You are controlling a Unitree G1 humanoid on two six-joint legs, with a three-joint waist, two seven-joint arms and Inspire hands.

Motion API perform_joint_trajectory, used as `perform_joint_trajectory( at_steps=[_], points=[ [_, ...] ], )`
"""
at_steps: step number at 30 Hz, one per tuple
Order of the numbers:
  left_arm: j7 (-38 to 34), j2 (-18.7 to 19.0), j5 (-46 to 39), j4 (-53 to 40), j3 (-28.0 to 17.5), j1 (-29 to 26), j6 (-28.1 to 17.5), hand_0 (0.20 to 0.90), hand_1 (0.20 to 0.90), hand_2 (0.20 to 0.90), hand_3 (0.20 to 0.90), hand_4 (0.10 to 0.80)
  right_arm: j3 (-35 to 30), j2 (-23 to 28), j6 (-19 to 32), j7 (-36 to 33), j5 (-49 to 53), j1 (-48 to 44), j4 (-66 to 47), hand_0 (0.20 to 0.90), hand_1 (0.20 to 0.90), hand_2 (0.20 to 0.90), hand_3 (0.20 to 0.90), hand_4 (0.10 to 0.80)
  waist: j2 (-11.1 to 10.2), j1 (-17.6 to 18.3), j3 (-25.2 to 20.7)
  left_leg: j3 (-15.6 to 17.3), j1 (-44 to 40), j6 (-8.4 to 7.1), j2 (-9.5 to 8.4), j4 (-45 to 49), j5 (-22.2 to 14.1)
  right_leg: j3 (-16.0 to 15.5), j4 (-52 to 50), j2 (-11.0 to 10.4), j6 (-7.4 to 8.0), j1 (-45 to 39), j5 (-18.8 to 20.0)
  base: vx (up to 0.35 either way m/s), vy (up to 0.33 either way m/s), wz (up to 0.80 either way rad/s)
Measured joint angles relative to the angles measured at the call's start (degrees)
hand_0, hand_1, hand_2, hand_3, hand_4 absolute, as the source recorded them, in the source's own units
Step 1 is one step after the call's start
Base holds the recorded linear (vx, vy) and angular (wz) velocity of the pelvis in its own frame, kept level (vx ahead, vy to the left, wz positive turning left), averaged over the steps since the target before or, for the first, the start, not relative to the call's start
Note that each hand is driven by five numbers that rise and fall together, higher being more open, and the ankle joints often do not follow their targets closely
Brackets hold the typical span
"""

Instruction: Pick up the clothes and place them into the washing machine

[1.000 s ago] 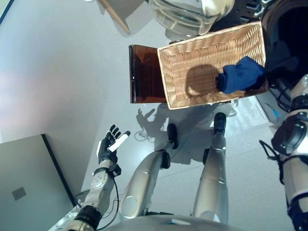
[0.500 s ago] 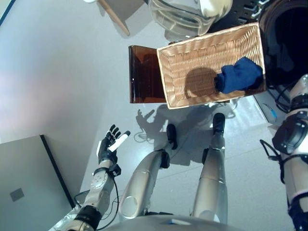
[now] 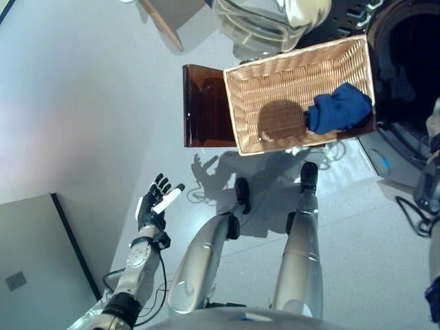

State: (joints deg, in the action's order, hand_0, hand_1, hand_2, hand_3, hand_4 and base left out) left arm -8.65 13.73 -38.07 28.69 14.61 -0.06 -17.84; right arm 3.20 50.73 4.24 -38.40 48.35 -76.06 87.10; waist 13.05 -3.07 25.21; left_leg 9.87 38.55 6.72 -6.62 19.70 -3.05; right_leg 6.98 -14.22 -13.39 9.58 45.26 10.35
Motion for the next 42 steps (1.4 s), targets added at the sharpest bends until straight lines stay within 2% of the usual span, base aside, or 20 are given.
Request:
perform_joint_trajectory(
  at_steps=[1, 3, 11, 15, 22, 28, 32, 36, 42],
  points=[
    [0.21, 0.27, -0.18, -0.09, -0.02, 0.02, 0.00, 0.900, 0.900, 0.900, 0.900, 0.800, 5.86, 0.03, -2.86, 2.21, -6.96, 0.02, 0.66, 0.900, 0.900, 0.900, 0.900, 0.800, -0.05, 0.31, 0.04, 0.00, 0.05, 0.04, 0.10, 0.15, -0.06, 0.03, -0.04, 0.00, 0.03, 0.00, 0.01, 0.000, 0.000, 0.00],
    [1.23, 0.49, -0.19, -0.19, -0.06, 0.03, 0.00, 0.900, 0.900, 0.900, 0.900, 0.800, 11.04, 0.11, -6.23, 5.40, -16.06, -0.02, 1.55, 0.900, 0.900, 0.900, 0.900, 0.800, -0.10, 0.63, 0.07, 0.00, 0.13, 0.04, 0.09, 0.27, -0.07, 0.06, 0.00, 0.00, 0.16, 0.01, 0.07, 0.000, 0.000, 0.00],
    [3.39, 0.49, -0.15, -0.03, -0.92, 0.19, 0.08, 0.900, 0.900, 0.900, 0.900, 0.800, 17.62, 0.12, -11.84, 11.57, -37.44, -0.21, 1.65, 0.900, 0.900, 0.900, 0.900, 0.800, -0.09, 1.13, 0.06, 0.03, 1.02, 0.21, 0.14, 1.49, -0.25, 0.38, 0.53, 0.01, 0.67, 0.01, 0.03, 0.000, 0.000, 0.00],
    [3.90, 0.49, -0.01, -0.01, -1.25, 0.71, 0.11, 0.900, 0.900, 0.900, 0.900, 0.800, 19.39, 0.07, -12.37, 12.44, -46.66, 0.27, 1.42, 0.900, 0.900, 0.900, 0.900, 0.800, -0.09, 0.99, 0.06, 0.48, 1.13, 0.61, 0.06, 2.14, -0.68, 0.70, 0.59, -0.10, 0.76, 0.00, 0.03, 0.007, 0.009, -0.02],
    [4.43, 0.40, 0.41, 0.05, -3.92, 0.96, 0.18, 0.900, 0.900, 0.900, 0.900, 0.800, 19.46, 0.20, -13.20, 12.54, -54.70, 2.32, -2.66, 0.900, 0.900, 0.900, 0.900, 0.800, -0.07, 1.23, 0.04, 0.77, 1.16, 0.80, 0.00, 2.28, -0.95, 0.88, 0.67, -0.28, 0.94, 0.06, -0.06, 0.000, 0.000, 0.00],
    [3.82, 0.02, 1.27, 0.46, -5.24, 0.88, 0.14, 0.900, 0.900, 0.900, 0.900, 0.800, 17.85, 0.94, -12.90, 11.69, -60.95, 11.19, -22.57, 0.900, 0.900, 0.900, 0.900, 0.800, -0.17, 2.52, 0.00, 0.98, 1.17, 0.42, 0.47, 2.93, -1.87, 0.95, 0.59, 0.43, 0.76, 0.15, 0.07, -0.002, 0.002, -0.02],
    [3.69, -0.64, 1.70, 0.60, -5.59, 0.82, 0.05, 0.900, 0.900, 0.900, 0.900, 0.800, 12.42, 1.19, -12.62, 9.41, -65.85, 17.44, -34.62, 0.900, 0.900, 0.900, 0.900, 0.800, -0.25, 2.42, -0.03, 1.07, 1.18, -0.10, 1.53, 3.58, -2.55, 0.98, 0.17, 1.60, -0.02, 0.15, 0.15, 0.000, 0.000, 0.00],
    [3.68, -1.28, 2.90, 0.76, -5.69, 0.83, -0.01, 0.900, 0.900, 0.900, 0.900, 0.800, 9.56, 1.14, -12.85, 9.42, -70.44, 22.10, -38.40, 0.900, 0.900, 0.900, 0.900, 0.800, -0.26, 1.85, -0.03, 0.87, 0.99, -0.15, 1.99, 3.70, -2.59, 0.31, -0.60, 2.01, -0.68, 0.17, -0.26, 0.000, 0.000, 0.00],
    [3.70, -1.77, 3.61, 0.80, -6.91, 0.83, -0.04, 0.900, 0.900, 0.900, 0.900, 0.800, 8.36, 0.12, -12.47, 9.61, -73.27, 24.83, -41.34, 0.900, 0.900, 0.900, 0.900, 0.800, -0.28, 1.84, -0.02, 0.80, 0.92, -0.23, 2.01, 4.00, -2.62, 0.29, -1.10, 1.98, -0.76, 0.15, -0.33, 0.000, 0.000, 0.00]
  ],
)
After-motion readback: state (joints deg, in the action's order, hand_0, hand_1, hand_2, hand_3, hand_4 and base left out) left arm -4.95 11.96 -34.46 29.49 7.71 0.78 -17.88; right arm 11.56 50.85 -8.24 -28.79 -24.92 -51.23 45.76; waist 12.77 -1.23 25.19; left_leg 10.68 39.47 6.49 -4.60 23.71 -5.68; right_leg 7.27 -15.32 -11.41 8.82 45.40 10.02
